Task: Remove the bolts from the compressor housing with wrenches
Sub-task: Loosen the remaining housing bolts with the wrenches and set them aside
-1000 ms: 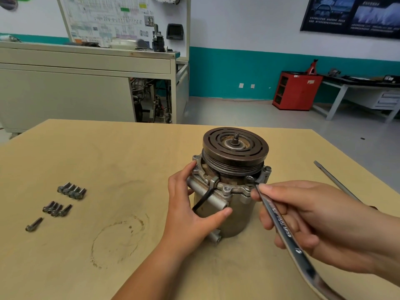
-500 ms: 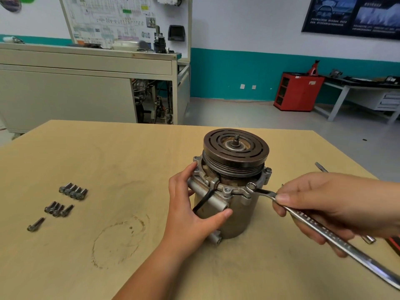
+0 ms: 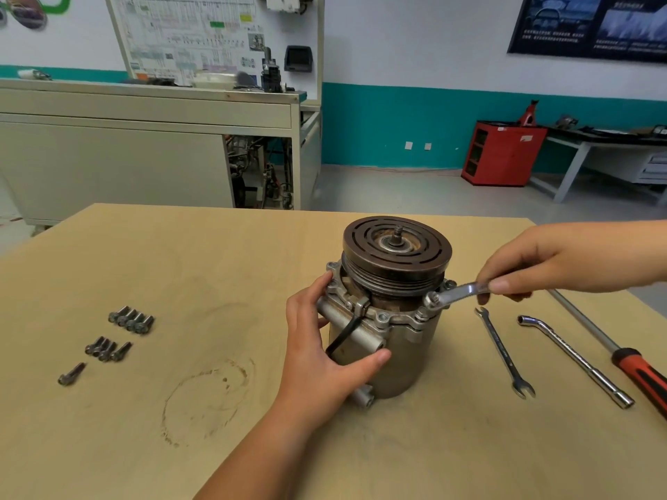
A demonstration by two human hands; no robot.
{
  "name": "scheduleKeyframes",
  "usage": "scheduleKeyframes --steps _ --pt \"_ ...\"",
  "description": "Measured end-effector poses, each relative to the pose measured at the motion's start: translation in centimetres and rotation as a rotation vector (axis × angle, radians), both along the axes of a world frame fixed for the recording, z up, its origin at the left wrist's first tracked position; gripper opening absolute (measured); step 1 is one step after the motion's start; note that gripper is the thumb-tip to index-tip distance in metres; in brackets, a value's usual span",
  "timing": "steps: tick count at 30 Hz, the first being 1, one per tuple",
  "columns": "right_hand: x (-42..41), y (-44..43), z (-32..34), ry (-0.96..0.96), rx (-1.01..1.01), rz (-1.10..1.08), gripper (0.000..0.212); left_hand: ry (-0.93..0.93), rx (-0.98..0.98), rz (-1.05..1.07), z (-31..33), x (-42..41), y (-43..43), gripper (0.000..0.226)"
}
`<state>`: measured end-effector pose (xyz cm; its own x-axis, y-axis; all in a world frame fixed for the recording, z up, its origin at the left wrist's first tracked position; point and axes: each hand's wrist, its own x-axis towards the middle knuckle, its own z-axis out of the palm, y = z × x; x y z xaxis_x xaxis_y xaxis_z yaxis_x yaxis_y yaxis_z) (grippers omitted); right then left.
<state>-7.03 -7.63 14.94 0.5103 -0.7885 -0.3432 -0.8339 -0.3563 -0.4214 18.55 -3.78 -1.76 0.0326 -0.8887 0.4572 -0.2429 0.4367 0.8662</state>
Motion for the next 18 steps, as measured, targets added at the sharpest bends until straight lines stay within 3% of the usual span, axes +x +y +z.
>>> scheduleKeyframes --steps 6,9,12,15,18 --pt "-1.0 2.8 -2.0 -0.436 0.545 -0.098 0.031 0.006 0.017 -0.007 0.0 -0.1 -0.1 0.091" --pt "1.4 5.9 -4.2 -0.695 0.747 -0.17 0.038 -0.007 0.007 0.001 0.0 -0.1 -0.1 0.091" --pt "4.5 8.9 -5.4 -1.027 0.785 -0.376 0.039 -0.018 -0.003 0.008 -0.1 -0.1 -0.1 0.091" --pt "6.7 10.1 -4.9 -1.111 0.69 -0.487 0.012 -0.018 -0.014 0.013 -0.1 -0.1 -0.1 0.091" --pt "7.5 10.0 -4.5 -1.164 0.669 -0.546 0.013 -0.017 -0.022 0.015 -0.3 -0.1 -0.2 0.091"
